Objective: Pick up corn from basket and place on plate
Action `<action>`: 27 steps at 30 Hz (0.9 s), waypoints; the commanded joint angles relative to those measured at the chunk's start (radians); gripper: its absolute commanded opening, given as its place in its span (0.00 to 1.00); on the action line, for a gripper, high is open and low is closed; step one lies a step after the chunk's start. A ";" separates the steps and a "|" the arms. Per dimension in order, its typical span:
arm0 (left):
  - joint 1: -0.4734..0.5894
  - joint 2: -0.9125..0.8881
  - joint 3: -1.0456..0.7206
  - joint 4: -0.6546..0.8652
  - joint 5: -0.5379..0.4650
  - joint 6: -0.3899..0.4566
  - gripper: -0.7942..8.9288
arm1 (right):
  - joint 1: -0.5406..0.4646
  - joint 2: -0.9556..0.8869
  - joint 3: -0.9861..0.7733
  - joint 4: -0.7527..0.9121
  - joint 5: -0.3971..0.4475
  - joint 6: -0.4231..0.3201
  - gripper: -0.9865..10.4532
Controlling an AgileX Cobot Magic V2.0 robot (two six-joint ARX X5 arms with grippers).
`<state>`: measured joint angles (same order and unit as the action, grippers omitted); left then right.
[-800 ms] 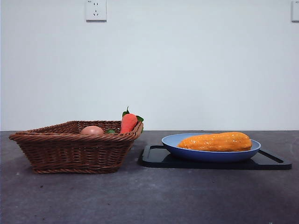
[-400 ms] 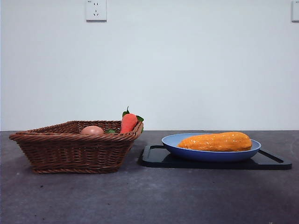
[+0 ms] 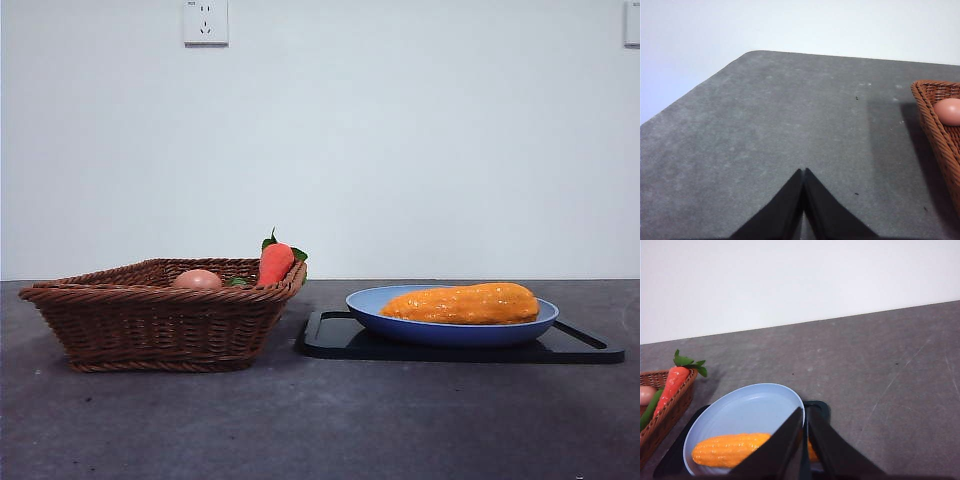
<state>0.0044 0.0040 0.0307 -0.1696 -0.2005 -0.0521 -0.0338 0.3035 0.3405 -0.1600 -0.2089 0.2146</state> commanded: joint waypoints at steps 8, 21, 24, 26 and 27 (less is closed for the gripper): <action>0.003 -0.001 -0.027 -0.002 0.001 -0.009 0.09 | -0.001 0.001 0.008 0.010 0.001 0.010 0.09; 0.003 -0.001 -0.027 -0.002 0.001 -0.009 0.09 | -0.011 -0.062 -0.080 0.019 0.051 -0.146 0.09; 0.003 -0.001 -0.027 -0.001 0.001 -0.009 0.09 | -0.012 -0.124 -0.179 0.069 0.071 -0.148 0.09; 0.003 -0.001 -0.027 -0.001 0.001 -0.009 0.09 | -0.013 -0.174 -0.242 0.111 0.083 -0.148 0.09; 0.003 -0.001 -0.027 -0.001 0.001 -0.009 0.09 | -0.014 -0.197 -0.267 0.124 0.081 -0.148 0.09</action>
<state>0.0044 0.0044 0.0307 -0.1696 -0.2005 -0.0521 -0.0463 0.1204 0.0776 -0.0643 -0.1303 0.0807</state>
